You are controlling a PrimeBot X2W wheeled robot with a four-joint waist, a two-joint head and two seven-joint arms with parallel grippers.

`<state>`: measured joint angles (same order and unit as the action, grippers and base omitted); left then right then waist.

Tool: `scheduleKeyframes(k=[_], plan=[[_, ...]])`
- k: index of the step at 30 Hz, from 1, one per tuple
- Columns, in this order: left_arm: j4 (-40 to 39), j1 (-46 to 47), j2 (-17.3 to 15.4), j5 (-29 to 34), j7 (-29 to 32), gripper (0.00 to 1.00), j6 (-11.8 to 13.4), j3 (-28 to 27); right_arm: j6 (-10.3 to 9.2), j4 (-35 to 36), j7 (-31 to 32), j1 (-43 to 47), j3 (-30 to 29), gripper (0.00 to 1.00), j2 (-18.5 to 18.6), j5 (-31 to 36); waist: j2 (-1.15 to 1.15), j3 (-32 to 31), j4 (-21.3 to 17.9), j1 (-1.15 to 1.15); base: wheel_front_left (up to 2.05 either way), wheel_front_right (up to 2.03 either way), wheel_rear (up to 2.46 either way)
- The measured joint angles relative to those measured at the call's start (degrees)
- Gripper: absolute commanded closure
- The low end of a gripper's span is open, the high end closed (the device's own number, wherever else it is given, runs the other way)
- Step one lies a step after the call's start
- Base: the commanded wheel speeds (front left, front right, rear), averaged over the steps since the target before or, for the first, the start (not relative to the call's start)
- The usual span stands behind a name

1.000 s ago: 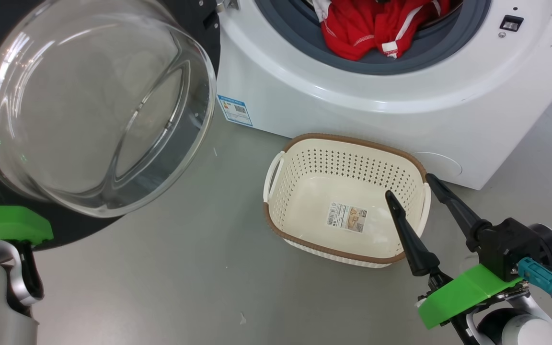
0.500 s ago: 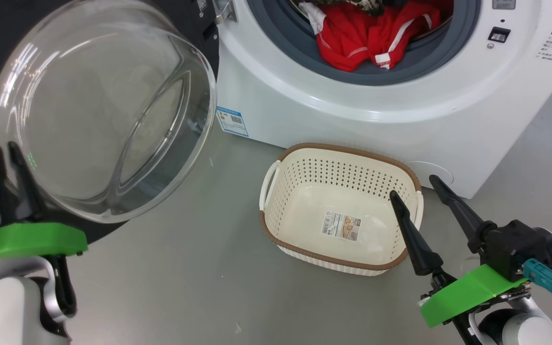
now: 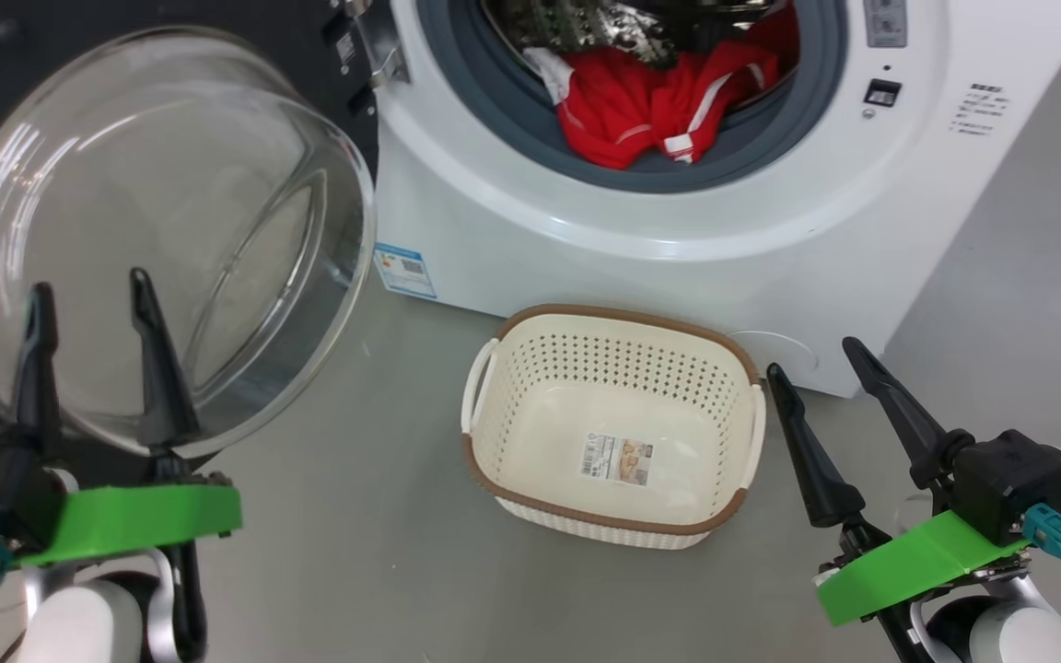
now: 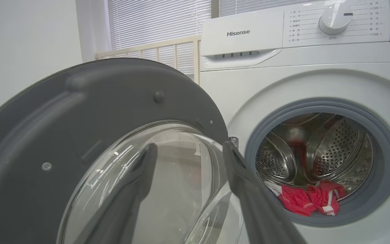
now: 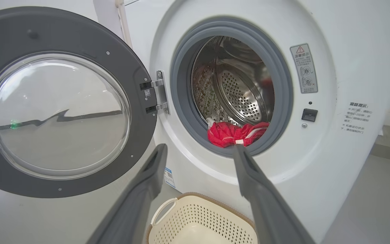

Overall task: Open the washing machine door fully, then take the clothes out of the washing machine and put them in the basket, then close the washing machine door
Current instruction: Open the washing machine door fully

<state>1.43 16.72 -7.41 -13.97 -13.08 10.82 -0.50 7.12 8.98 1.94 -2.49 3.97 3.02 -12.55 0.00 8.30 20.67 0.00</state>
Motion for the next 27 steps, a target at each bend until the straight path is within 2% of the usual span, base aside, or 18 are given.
scheduleKeyframes(k=[5, 17, 27], plan=[[-3.5, -1.8, -0.1, 0.3, 1.5, 0.00, -0.4, 1.9, 0.00, -0.8, -1.7, 0.2, -0.6, 0.00, 0.0, -0.1, 0.00, -0.8, -2.3, 0.00, 0.00, 0.00, 0.00], [-6.3, -5.3, -0.4, -1.2, 4.0, 0.00, -4.4, 6.2, 0.00, -1.5, -3.9, 2.3, -1.9, 0.00, -0.1, -0.2, 0.00, -2.0, -8.6, 0.00, 0.00, 0.00, 0.00], [-6.3, -8.2, -0.5, -2.7, 4.8, 0.00, -5.3, 6.9, 0.00, -1.4, -5.6, 3.3, -3.6, 0.00, -0.1, -0.2, 0.00, -2.7, -14.8, 0.00, 0.00, 0.00, 0.00]])
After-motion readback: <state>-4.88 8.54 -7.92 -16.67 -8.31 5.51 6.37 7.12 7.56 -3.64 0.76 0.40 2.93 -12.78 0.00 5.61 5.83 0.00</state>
